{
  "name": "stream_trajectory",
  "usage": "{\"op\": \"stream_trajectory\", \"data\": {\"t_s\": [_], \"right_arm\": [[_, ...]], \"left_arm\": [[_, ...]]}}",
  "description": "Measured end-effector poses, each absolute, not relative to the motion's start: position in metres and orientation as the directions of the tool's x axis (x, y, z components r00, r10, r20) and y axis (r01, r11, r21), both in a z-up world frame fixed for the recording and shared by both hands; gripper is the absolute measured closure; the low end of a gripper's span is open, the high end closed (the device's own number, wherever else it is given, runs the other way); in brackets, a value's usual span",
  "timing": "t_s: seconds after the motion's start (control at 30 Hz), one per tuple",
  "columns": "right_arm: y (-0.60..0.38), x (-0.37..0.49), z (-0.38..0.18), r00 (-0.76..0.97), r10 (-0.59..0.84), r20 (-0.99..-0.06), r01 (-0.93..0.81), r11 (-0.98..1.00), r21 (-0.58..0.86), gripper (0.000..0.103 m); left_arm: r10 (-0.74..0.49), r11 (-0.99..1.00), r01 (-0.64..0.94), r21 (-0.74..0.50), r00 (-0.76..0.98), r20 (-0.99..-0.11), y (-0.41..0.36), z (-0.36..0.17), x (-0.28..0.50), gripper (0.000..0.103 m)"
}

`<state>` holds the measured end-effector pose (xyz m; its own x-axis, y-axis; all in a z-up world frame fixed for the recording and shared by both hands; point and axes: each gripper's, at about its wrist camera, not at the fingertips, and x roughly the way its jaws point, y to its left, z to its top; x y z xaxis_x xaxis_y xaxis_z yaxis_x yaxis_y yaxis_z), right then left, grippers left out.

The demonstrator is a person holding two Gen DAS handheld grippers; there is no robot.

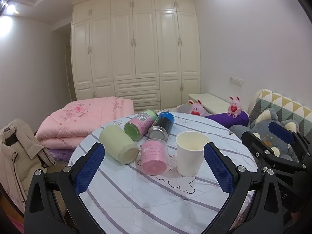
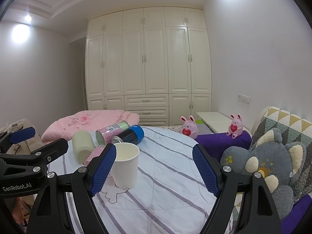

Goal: Flip cup upright

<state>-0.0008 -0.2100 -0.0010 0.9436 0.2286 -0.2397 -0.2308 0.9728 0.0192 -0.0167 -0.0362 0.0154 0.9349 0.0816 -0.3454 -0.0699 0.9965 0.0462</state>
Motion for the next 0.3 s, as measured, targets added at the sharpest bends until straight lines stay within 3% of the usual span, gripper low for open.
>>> {"op": "stream_trajectory", "data": {"t_s": [0.3], "right_arm": [[-0.2097,-0.0003,-0.0009,0.943,0.23,-0.241,-0.232,0.972,0.021,0.021]], "left_arm": [[0.079,0.997,-0.07,0.037,0.93,-0.358,-0.0344,0.0139,-0.0149,0.0]]}}
